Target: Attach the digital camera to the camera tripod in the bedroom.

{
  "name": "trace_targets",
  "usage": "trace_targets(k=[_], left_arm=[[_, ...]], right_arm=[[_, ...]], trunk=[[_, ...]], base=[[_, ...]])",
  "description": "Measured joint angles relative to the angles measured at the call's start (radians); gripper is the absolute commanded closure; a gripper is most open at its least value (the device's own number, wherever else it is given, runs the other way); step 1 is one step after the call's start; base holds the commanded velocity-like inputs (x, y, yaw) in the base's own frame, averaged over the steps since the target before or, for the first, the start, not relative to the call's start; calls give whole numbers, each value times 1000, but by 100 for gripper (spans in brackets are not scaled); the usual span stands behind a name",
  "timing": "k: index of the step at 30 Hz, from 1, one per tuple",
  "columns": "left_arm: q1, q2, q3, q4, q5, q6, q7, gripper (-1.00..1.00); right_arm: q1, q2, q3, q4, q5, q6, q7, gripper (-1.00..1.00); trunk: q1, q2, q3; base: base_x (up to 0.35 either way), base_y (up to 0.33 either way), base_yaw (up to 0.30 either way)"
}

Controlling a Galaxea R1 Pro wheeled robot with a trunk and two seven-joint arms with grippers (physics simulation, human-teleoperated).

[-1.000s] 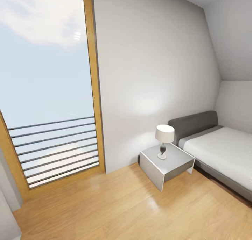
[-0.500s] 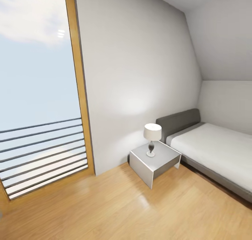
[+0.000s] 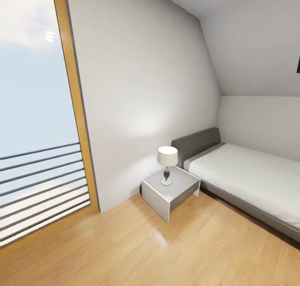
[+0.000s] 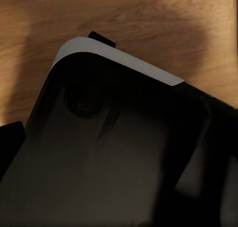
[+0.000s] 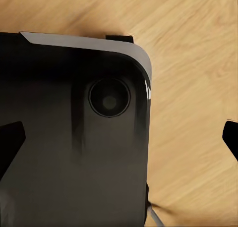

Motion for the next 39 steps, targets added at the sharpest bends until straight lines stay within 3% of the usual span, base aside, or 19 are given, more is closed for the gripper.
trace_targets(k=[26,39], left_arm=[[0,-1,0,0,-1,-1,0,-100],[0,0,0,0,0,-1,0,-100]], right_arm=[[0,0,0,0,0,0,0,-100],[0,0,0,0,0,1,0,-100]], trunk=[[0,0,0],[0,0,0]], base=[[0,0,-226],[0,0,-63]])
